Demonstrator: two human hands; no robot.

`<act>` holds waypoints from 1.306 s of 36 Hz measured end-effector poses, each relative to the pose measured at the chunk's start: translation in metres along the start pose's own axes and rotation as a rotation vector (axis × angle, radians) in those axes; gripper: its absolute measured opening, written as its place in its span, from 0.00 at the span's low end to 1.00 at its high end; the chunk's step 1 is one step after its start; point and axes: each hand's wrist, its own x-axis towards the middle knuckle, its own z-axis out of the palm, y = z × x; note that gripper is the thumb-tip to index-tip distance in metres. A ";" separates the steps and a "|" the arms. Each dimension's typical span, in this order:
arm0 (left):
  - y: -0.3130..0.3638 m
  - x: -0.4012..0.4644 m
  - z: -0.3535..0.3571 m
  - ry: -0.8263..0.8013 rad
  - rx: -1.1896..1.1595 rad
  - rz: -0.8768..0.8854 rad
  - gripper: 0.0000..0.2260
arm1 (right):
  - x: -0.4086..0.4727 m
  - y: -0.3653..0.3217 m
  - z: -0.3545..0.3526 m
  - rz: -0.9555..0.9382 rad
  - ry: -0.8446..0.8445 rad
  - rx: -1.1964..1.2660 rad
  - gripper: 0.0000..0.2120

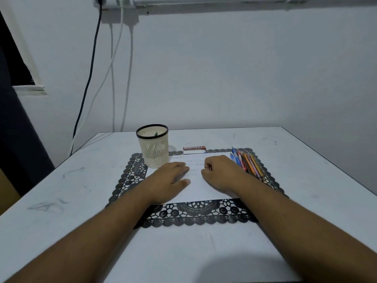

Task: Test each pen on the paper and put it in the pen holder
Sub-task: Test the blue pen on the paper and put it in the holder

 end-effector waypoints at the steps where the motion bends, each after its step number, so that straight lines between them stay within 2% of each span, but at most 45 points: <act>1: 0.000 0.000 0.000 -0.007 0.000 -0.005 0.26 | 0.001 0.002 -0.002 0.023 0.030 0.019 0.10; 7: -0.001 -0.001 -0.002 -0.030 -0.008 -0.014 0.26 | 0.011 0.029 -0.037 0.207 0.250 -0.034 0.08; 10: -0.002 -0.003 0.000 -0.043 -0.023 -0.025 0.26 | 0.012 0.047 -0.046 0.303 0.192 -0.098 0.12; 14: 0.001 -0.003 -0.003 -0.045 -0.026 -0.024 0.26 | 0.014 0.054 -0.050 0.369 0.068 -0.110 0.10; 24: 0.004 -0.005 -0.004 -0.060 -0.023 -0.025 0.26 | 0.017 0.048 -0.038 0.388 0.014 -0.186 0.11; 29: 0.004 -0.003 -0.006 -0.064 -0.003 -0.021 0.26 | 0.016 0.047 -0.045 0.380 0.083 -0.170 0.06; 32: 0.004 -0.003 -0.005 -0.067 0.003 -0.018 0.27 | 0.012 0.049 -0.050 0.397 0.125 -0.206 0.08; 40: 0.002 -0.003 -0.005 -0.069 0.008 -0.013 0.27 | 0.010 0.042 -0.046 0.441 0.052 -0.225 0.06; 44: 0.003 -0.003 -0.005 -0.069 0.016 -0.006 0.27 | 0.008 0.040 -0.045 0.399 0.044 -0.229 0.14; 47: 0.004 -0.004 -0.005 -0.064 0.014 -0.009 0.27 | 0.008 0.035 -0.042 0.350 0.050 -0.172 0.16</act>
